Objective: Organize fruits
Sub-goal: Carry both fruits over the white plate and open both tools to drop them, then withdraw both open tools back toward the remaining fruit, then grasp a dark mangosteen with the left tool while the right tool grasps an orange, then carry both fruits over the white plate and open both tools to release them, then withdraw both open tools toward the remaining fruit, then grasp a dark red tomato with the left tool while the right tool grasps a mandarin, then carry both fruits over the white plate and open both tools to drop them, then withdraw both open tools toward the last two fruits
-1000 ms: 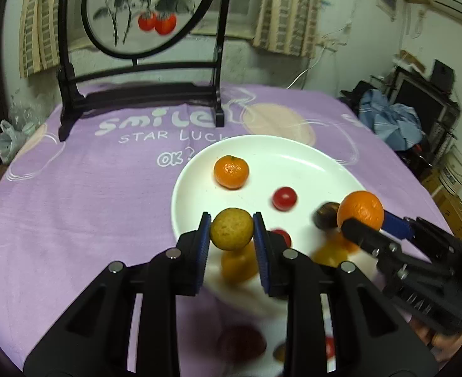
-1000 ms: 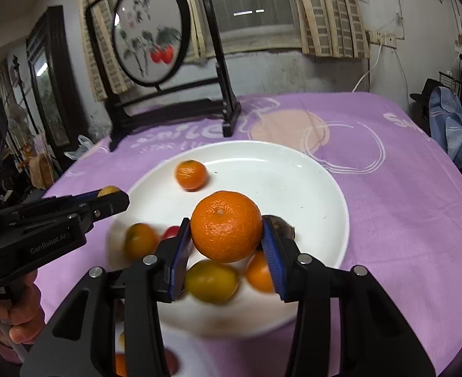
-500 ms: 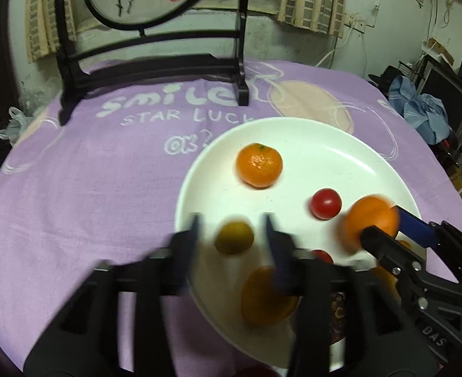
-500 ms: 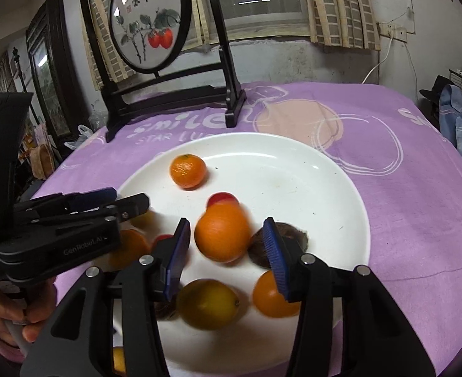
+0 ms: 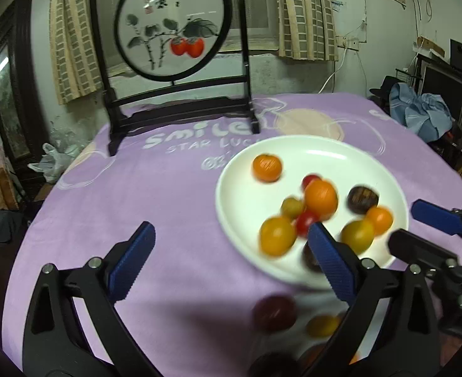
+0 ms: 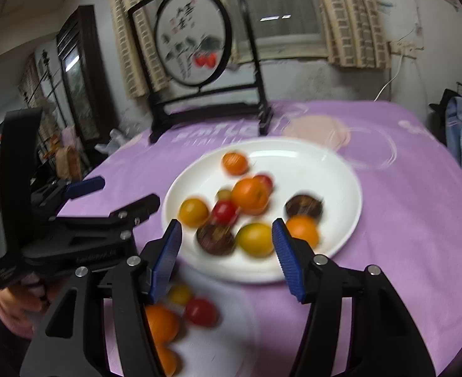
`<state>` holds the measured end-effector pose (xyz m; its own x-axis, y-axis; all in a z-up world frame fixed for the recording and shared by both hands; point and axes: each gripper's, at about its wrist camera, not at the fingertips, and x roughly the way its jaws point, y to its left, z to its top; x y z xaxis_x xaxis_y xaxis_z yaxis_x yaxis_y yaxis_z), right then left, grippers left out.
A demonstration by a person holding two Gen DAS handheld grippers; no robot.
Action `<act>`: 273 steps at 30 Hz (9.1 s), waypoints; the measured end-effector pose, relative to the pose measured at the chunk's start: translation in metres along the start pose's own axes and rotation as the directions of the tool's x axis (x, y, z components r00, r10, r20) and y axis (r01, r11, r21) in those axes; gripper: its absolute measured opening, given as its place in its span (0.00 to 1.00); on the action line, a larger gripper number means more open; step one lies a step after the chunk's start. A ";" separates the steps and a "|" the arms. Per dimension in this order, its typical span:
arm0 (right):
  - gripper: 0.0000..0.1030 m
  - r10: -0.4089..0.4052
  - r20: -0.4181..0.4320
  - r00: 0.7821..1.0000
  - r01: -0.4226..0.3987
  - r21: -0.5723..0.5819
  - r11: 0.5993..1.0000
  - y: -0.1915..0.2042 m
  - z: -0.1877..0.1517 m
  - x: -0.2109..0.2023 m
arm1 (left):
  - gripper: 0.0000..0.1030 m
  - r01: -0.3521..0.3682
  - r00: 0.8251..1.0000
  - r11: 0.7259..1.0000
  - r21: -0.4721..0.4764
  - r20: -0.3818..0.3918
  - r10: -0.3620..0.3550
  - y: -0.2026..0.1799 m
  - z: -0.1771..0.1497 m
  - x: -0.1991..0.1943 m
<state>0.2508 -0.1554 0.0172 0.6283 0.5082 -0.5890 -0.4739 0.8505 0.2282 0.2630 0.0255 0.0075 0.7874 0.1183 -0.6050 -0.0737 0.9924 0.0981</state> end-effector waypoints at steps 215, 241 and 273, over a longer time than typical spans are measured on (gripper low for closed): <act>0.42 0.021 -0.224 0.974 -0.025 -0.011 1.000 0.021 -0.046 0.001 | 0.39 0.285 0.934 0.958 -0.022 -0.217 -0.282 -0.011 -0.058 0.022; 0.42 -0.163 0.025 0.986 0.154 0.204 0.967 -0.075 0.036 0.049 | 0.38 0.168 0.984 0.968 -0.187 -0.031 -0.177 0.005 0.035 0.060; 0.59 -0.003 -0.192 0.981 -0.060 -0.322 0.945 0.037 -0.038 0.014 | 0.98 -0.030 0.998 0.999 -0.020 0.048 0.031 0.012 -0.020 -0.017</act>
<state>0.2182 -0.1218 -0.0116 0.4996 0.4699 -0.7277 -0.6843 0.7292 0.0011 0.2365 0.0361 0.0032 0.8134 0.1473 -0.5628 -0.1095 0.9889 0.1007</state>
